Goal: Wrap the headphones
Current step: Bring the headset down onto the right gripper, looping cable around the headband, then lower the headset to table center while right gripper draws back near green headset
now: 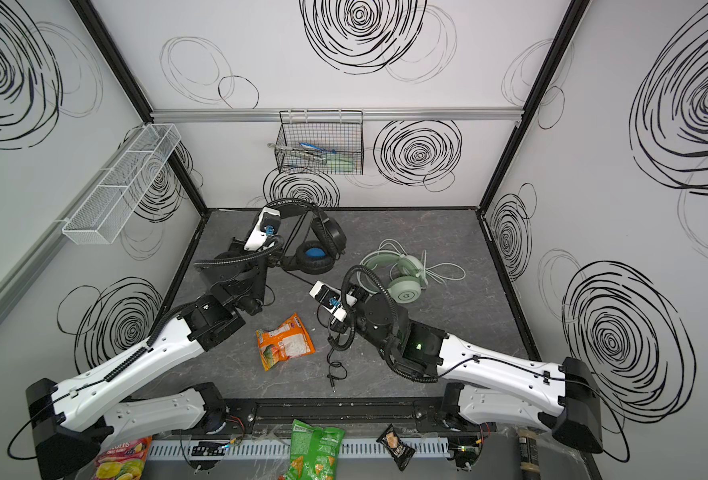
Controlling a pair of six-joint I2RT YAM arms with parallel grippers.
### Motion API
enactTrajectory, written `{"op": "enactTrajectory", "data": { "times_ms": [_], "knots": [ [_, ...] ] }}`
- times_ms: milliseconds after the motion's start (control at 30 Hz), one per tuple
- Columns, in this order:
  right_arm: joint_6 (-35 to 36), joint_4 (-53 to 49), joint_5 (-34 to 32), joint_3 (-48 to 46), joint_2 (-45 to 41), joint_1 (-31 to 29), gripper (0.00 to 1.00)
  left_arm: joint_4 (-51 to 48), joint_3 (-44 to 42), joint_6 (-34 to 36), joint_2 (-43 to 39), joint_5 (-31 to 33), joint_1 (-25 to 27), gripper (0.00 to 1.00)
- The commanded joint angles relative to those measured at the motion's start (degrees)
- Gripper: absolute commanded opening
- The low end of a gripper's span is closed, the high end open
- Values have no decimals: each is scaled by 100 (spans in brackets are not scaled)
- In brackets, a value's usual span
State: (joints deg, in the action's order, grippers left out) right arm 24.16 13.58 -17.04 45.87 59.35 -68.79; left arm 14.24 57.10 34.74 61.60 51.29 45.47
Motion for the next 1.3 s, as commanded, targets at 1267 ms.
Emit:
{"op": "enactTrajectory", "data": {
  "times_ms": [1267],
  "knots": [
    [-153,-121,272,-252,-1026,1662,13,-3280,170,-1324,-1272,-3383,270,0]
  ]
}}
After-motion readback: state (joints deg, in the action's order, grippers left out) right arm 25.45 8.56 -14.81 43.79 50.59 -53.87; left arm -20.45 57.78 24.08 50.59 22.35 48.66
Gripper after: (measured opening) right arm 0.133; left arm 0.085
